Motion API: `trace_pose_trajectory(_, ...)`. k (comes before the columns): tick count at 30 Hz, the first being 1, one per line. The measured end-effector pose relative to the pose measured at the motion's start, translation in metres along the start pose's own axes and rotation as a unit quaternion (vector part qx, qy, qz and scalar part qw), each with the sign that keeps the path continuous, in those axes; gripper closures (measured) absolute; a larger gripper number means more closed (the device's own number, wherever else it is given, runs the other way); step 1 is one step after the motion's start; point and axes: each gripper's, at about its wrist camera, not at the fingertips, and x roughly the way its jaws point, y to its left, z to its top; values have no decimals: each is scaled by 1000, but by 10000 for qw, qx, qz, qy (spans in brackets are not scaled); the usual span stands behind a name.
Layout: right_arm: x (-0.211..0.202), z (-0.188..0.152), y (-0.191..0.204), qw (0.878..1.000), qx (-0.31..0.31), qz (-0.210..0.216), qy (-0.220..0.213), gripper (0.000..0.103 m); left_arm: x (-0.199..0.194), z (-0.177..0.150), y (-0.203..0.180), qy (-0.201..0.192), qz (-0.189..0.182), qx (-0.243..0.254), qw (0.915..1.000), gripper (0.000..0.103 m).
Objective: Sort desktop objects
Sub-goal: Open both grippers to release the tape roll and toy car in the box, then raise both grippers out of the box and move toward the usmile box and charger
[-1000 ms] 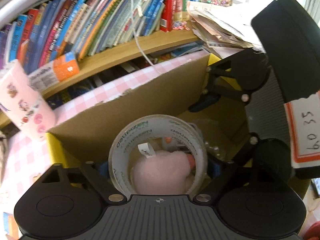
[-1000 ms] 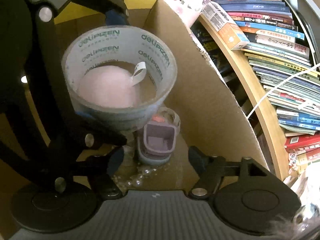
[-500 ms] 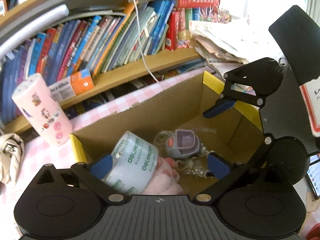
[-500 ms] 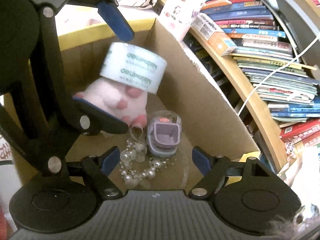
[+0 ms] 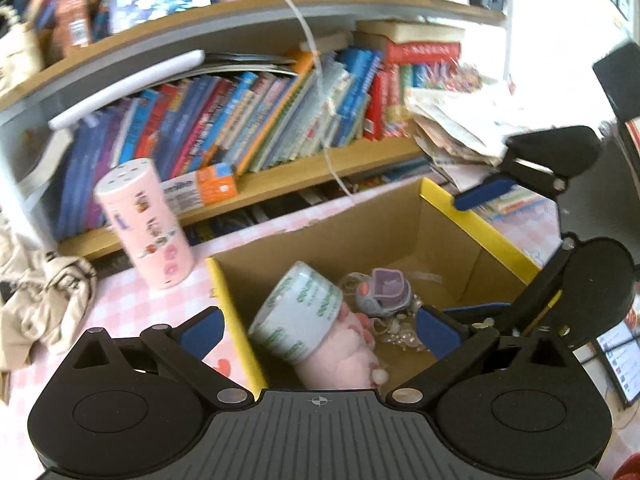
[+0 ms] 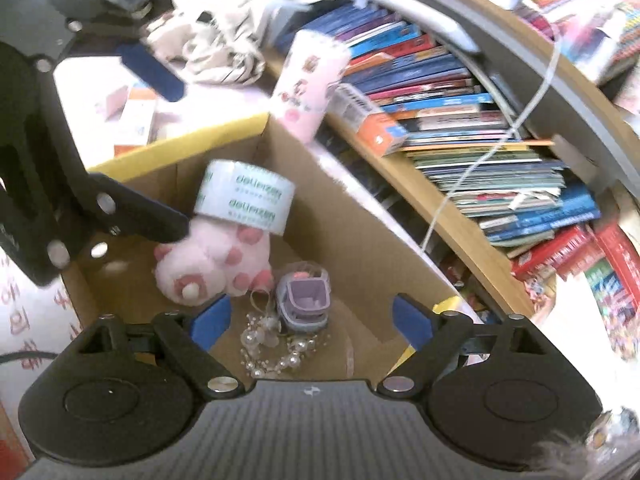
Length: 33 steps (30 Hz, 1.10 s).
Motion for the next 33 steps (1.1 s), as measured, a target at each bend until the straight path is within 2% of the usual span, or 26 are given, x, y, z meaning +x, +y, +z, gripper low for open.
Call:
trace_pose_trajectory(6, -23, -10, 10, 9973, 488, -357, -414, 11, -22, -12, 16, -233, 393, -501, 9977, 0)
trace_pose_trajectory(8, -30, -13, 13, 9948, 660, -483, -605, 11, -35, -18, 22, -577, 531, -739, 9942, 0)
trace_pose_trajectory(12, -42, -22, 19, 9865, 1037, -755, -1013, 9, -66, -37, 33, -1681, 625, -1340, 9746, 0)
trace_pose_trajectory(15, -48, -29, 26, 9798, 1289, -911, -1229, 7, -81, -50, 36, -2152, 588, -1588, 9618, 0)
trace_pose_trajectory(22, -57, -38, 47, 9705, 1641, -975, -1474, 6, -89, -74, 41, -2003, 587, -1816, 9610, 0)
trace_pose_trajectory(29, -61, -37, 70, 9658, 1855, -1184, -1375, 4, -94, -100, 56, -1816, 538, -1987, 9616, 0)
trace_pose_trajectory(33, -63, -33, 87, 9627, 1969, -1414, -1199, 3, -98, -110, 69, -1662, 495, -1794, 9684, 0)
